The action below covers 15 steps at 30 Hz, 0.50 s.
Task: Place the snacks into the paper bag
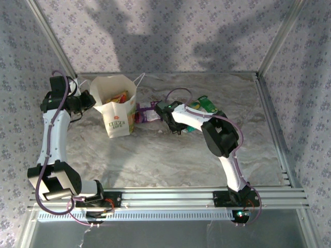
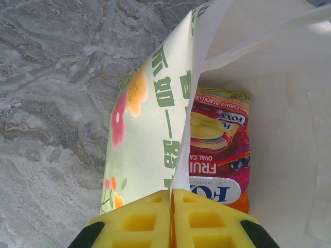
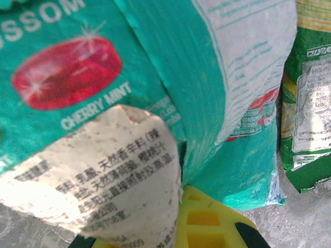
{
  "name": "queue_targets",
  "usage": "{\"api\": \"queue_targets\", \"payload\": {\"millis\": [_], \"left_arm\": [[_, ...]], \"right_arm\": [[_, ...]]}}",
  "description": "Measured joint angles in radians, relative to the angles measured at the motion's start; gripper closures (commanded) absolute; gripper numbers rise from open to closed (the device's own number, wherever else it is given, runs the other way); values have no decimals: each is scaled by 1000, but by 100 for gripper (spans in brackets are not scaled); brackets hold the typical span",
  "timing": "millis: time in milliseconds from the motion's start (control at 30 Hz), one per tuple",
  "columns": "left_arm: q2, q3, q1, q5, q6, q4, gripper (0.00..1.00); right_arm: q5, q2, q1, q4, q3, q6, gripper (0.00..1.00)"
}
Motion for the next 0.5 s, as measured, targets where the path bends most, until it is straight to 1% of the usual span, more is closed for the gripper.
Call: {"api": "queue_targets", "payload": {"millis": [233, 500], "left_arm": [[0, 0, 0, 0, 0, 0, 89], [0, 0, 0, 0, 0, 0, 89]], "right_arm": [[-27, -21, 0, -9, -13, -1, 100], [-144, -100, 7, -19, -35, -7, 100]]}}
